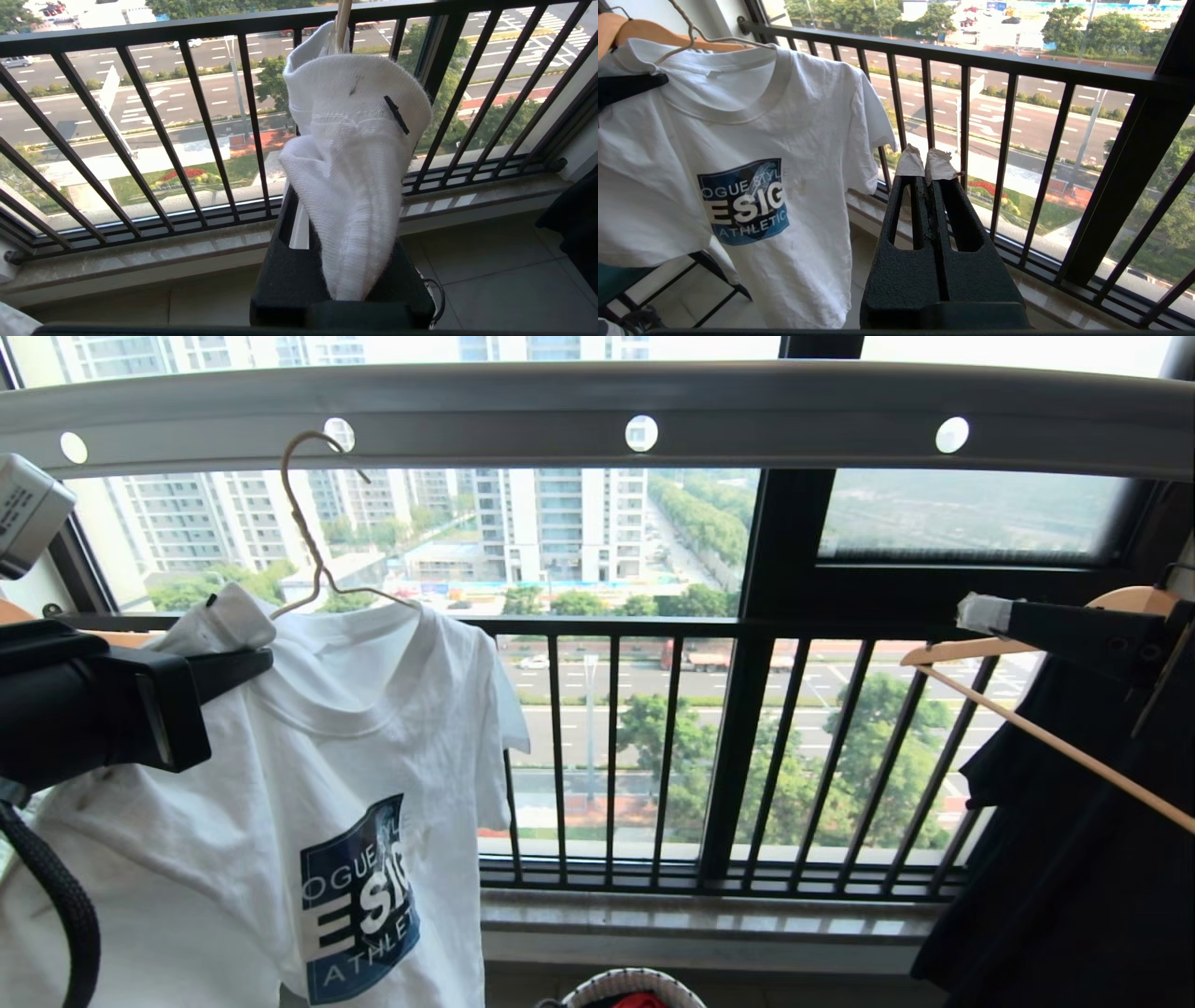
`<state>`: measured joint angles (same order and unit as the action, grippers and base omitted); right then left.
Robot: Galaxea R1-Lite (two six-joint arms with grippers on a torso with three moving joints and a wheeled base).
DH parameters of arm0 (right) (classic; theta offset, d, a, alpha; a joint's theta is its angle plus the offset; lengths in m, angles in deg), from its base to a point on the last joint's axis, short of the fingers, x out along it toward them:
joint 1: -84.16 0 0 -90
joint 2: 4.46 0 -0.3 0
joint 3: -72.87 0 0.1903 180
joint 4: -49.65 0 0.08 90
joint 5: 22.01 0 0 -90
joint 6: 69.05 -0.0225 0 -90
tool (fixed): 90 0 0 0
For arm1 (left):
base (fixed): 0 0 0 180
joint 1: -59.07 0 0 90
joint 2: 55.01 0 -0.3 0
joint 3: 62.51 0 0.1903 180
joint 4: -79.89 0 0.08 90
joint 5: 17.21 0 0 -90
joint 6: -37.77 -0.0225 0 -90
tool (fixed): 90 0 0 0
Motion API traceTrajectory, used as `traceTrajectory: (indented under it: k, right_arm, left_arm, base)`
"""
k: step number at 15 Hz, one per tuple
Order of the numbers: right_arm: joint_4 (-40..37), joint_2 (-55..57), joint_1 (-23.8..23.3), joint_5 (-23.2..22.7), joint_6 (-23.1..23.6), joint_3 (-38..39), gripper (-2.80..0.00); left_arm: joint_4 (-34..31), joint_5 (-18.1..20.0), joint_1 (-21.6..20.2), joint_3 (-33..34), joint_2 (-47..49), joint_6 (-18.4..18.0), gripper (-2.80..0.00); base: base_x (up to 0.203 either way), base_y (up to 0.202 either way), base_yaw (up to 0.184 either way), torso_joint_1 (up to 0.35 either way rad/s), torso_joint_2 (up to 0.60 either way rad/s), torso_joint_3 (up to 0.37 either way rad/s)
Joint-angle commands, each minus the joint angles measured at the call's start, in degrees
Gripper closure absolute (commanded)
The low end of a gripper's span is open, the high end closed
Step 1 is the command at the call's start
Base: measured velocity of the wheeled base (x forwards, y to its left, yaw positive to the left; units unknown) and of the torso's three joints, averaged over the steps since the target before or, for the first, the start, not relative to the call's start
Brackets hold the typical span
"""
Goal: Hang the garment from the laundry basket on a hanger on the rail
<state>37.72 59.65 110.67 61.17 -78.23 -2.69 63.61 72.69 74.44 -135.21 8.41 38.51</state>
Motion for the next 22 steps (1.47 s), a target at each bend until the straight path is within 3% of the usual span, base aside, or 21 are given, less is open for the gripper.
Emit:
traceTrajectory:
  k: [1,2,10,14,17,18,19,22]
  right_arm:
    - [0.1,0.2,0.0,0.0,0.0,0.0,0.0]
    - [0.1,0.3,0.0,0.0,0.0,0.0,0.0]
    - [0.1,0.2,0.0,0.0,0.0,0.0,0.0]
    - [0.1,0.1,0.0,0.0,0.0,-0.1,0.0]
    - [0.1,-0.4,0.0,0.0,0.0,-0.1,0.0]
    - [0.1,-0.4,0.0,0.0,0.0,-0.1,0.0]
    - [0.1,-0.5,0.0,0.0,0.0,-0.2,0.0]
    - [0.1,-0.9,0.0,0.0,0.0,-0.3,0.0]
  left_arm:
    - [0.0,-0.1,0.0,0.3,0.7,0.0,0.0]
    - [0.0,-0.1,0.0,0.1,0.8,0.0,-2.8]
    - [-1.0,0.0,0.0,0.4,-2.8,0.1,-2.8]
    - [-11.9,0.0,0.0,1.4,-10.6,0.2,-2.8]
    - [-14.3,-0.2,-0.1,3.2,-16.7,0.4,-2.8]
    - [-14.5,-0.8,-0.1,4.2,-19.0,0.5,-1.83]
    - [-15.0,-1.7,-0.1,4.9,-21.0,0.5,0.0]
    - [-24.0,-4.0,-0.1,4.7,-25.2,0.6,0.0]
  base:
    - [0.0,0.0,0.0,0.0,0.0,0.0]
    - [0.0,0.0,0.0,0.0,0.0,0.0]
    - [0.0,0.0,0.0,0.0,0.0,0.0]
    - [0.0,0.0,0.0,0.0,0.0,0.0]
    - [0.0,0.0,0.0,0.0,0.0,0.0]
    - [0.0,0.0,0.0,0.0,0.0,0.0]
    - [0.0,0.0,0.0,0.0,0.0,0.0]
    - [0.0,0.0,0.0,0.0,0.0,0.0]
